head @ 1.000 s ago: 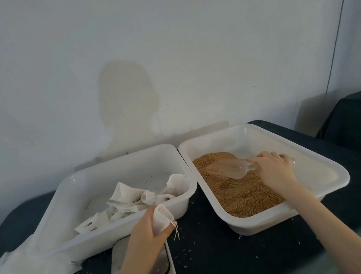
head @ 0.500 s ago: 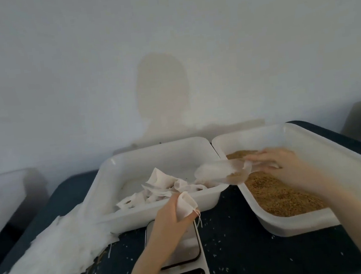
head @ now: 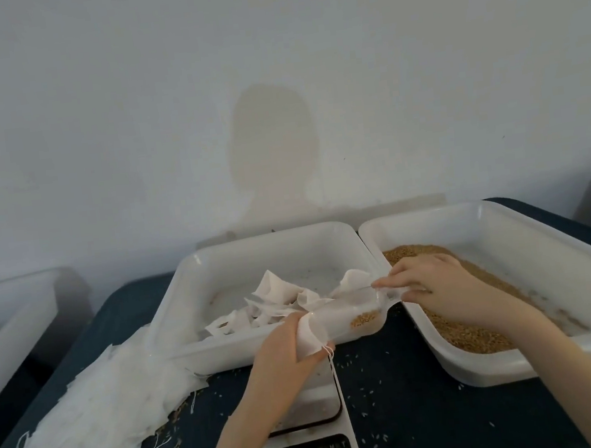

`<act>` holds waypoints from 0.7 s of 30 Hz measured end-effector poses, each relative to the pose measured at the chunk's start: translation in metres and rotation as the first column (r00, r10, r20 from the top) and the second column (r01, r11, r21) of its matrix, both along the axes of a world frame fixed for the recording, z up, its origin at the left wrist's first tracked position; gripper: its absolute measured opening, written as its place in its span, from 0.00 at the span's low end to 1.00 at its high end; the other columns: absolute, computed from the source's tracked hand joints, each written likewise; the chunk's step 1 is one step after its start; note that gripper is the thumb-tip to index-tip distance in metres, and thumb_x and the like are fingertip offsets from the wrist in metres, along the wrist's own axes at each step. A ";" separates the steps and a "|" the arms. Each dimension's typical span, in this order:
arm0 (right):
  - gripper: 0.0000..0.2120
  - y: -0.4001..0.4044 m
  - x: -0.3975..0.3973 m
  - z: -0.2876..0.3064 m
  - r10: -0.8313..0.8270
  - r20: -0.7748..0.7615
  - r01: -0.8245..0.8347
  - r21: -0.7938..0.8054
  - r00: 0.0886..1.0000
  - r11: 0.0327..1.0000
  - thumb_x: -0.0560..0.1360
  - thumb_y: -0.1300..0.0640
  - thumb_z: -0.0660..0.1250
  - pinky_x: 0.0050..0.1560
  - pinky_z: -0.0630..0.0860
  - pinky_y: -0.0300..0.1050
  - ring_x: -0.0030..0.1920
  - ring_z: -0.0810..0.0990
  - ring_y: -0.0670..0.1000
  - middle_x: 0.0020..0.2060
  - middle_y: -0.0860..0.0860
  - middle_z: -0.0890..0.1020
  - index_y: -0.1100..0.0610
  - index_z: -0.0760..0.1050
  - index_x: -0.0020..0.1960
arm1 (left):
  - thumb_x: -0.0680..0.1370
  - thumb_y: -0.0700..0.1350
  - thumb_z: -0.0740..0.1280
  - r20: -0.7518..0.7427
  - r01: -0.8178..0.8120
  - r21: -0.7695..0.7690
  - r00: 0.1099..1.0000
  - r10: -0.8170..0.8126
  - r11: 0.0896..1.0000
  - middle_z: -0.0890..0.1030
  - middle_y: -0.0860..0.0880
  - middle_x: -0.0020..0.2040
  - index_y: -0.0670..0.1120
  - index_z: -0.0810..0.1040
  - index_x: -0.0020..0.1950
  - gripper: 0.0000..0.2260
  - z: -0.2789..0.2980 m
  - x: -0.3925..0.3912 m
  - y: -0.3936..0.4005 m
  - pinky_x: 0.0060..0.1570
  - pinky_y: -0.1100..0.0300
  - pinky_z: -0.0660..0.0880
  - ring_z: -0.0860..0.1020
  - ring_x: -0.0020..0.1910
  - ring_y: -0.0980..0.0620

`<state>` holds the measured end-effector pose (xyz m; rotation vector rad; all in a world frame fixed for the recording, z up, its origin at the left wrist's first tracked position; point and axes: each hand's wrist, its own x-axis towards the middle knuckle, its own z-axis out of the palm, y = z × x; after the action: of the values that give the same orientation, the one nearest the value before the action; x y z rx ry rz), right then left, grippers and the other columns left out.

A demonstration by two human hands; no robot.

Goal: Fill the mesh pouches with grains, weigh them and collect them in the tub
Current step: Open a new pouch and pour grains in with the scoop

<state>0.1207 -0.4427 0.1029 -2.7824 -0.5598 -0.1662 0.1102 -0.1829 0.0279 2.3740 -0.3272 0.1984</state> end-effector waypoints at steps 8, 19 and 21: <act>0.34 0.031 -0.007 0.016 -0.019 0.251 0.094 -0.289 0.968 0.953 0.74 0.70 0.56 0.74 0.39 0.52 0.68 0.64 0.46 0.63 0.42 0.69 0.37 0.66 0.70 | 0.70 0.64 0.66 -0.008 -0.044 0.069 0.999 0.045 0.997 0.69 0.67 0.45 0.63 0.58 0.57 0.22 -0.010 0.005 -0.006 0.42 0.69 0.65 0.70 0.45 0.66; 0.18 0.086 -0.016 0.051 0.172 0.475 0.143 -0.556 0.863 0.819 0.73 0.68 0.56 0.63 0.21 0.63 0.66 0.66 0.58 0.57 0.55 0.72 0.55 0.77 0.57 | 0.72 0.51 0.72 -0.064 -0.178 -0.180 0.983 0.169 0.967 0.69 0.55 0.29 0.49 0.65 0.35 0.17 -0.016 0.007 -0.019 0.35 0.75 0.66 0.71 0.30 0.66; 0.21 0.089 -0.015 0.055 0.171 0.470 0.152 -0.573 0.866 0.805 0.69 0.69 0.54 0.62 0.20 0.64 0.67 0.65 0.59 0.57 0.55 0.72 0.56 0.77 0.55 | 0.72 0.53 0.72 -0.082 -0.198 -0.160 0.979 0.187 0.967 0.68 0.55 0.29 0.49 0.64 0.36 0.17 -0.013 0.005 -0.019 0.33 0.73 0.67 0.70 0.28 0.63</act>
<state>0.1054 -0.3534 0.1575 -3.3525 -0.8775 -0.8870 0.1157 -0.2023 0.0146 2.2380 -0.0448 0.2280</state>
